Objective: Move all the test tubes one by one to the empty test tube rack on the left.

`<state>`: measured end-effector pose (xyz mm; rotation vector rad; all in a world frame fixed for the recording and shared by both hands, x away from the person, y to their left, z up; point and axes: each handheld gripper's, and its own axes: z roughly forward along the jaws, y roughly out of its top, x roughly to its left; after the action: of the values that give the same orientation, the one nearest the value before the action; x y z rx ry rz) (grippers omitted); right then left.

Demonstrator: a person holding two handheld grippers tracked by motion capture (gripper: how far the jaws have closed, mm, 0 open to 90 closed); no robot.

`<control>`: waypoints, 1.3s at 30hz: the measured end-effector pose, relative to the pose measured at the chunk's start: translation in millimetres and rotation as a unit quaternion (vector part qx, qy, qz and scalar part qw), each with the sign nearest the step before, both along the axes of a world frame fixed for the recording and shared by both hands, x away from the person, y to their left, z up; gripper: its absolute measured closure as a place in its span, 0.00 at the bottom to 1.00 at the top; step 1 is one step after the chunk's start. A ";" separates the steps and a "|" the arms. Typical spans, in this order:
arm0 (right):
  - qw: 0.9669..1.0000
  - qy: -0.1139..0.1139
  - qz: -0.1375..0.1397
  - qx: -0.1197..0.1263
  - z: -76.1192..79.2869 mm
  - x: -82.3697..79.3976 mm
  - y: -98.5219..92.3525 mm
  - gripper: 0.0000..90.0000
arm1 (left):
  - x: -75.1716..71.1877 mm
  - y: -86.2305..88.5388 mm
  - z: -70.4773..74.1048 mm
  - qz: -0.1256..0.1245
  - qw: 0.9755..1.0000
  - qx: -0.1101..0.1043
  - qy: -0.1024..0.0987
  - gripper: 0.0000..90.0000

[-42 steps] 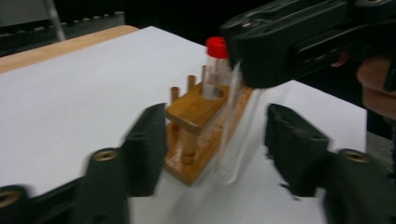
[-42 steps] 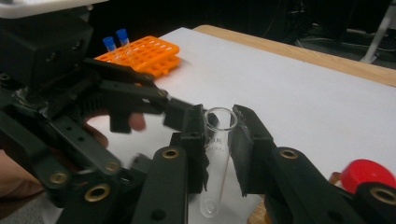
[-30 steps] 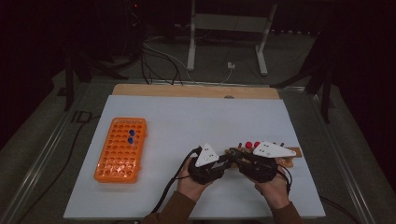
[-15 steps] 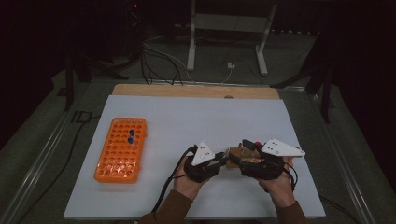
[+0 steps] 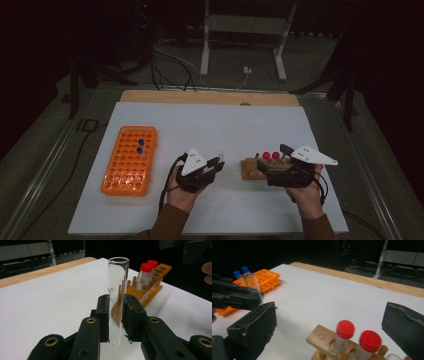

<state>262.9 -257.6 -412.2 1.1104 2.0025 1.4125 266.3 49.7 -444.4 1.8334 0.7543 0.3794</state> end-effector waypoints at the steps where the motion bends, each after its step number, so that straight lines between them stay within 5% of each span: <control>1: 1.000 0.000 -0.003 0.000 -0.1 0.4 -1.7 0.00 | -0.5 3.6 0.4 0.004 1.000 -0.002 0.000 0.85; 25: 0.999 -0.001 -0.050 0.015 2.2 0.7 -28.3 0.00 | -10.6 89.0 9.0 0.096 0.995 -0.004 -0.017 0.85; 39: 0.998 0.000 -0.058 0.021 2.5 0.7 -33.4 0.00 | -14.6 142.5 9.7 0.160 0.987 -0.013 -0.026 0.85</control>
<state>263.5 -290.9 -409.8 1.2223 1.8843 1.4012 251.7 192.2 -434.7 1.6721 1.0144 0.6189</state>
